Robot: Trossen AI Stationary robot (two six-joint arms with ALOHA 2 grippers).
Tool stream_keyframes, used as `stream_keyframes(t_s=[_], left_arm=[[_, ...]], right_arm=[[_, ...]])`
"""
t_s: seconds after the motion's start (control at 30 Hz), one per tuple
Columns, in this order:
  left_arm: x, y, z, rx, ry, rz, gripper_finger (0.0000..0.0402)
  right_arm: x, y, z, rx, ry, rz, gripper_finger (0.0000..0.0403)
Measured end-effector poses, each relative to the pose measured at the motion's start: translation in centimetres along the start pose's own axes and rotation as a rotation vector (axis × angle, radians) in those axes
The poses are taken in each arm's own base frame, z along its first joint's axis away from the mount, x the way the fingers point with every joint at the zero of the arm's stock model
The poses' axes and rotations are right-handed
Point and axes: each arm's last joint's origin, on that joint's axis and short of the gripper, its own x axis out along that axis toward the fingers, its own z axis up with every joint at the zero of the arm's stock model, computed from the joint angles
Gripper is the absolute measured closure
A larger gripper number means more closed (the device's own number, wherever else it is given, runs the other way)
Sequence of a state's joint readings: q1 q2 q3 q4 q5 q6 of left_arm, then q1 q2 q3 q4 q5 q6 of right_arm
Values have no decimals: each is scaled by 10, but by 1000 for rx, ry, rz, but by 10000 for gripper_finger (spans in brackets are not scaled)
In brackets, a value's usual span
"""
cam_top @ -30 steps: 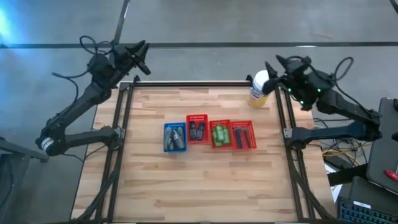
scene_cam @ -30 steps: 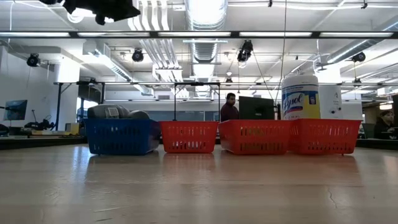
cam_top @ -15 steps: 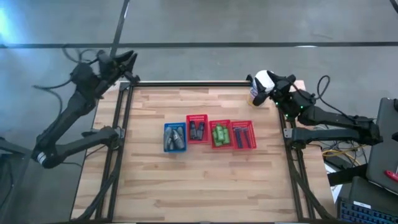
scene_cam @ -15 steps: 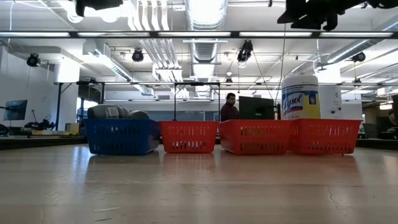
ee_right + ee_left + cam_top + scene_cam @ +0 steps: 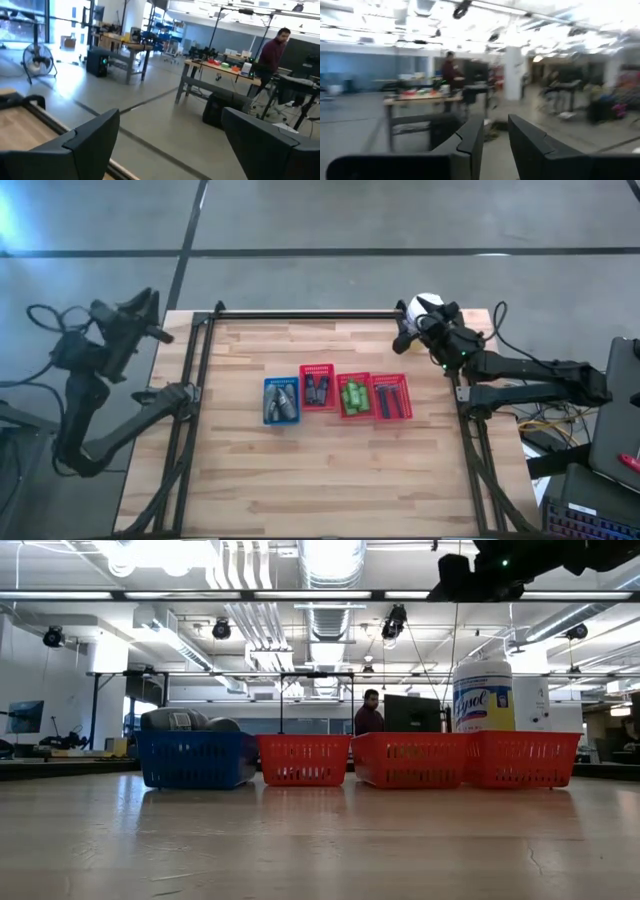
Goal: Pick & Place Travel size toiletries
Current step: Return to Home Position
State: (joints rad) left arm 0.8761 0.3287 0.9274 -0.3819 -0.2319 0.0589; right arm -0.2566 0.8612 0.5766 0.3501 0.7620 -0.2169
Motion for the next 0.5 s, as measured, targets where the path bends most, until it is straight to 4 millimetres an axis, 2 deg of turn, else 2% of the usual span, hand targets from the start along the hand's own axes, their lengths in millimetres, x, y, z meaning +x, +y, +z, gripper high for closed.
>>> stream_keyframes(t_s=[0.1,0.2,0.37,0.5], left_arm=[[-21,8,2,44,-43,111,307],[-42,17,0,54,-90,282,307],[-48,17,-31,32,-75,269,307],[-40,14,-65,12,-18,302,307]], right_arm=[[2,3,-3,-11,13,5,48],[3,3,-2,51,11,4,42],[2,3,-1,179,9,3,48],[2,3,-2,184,11,4,59]])
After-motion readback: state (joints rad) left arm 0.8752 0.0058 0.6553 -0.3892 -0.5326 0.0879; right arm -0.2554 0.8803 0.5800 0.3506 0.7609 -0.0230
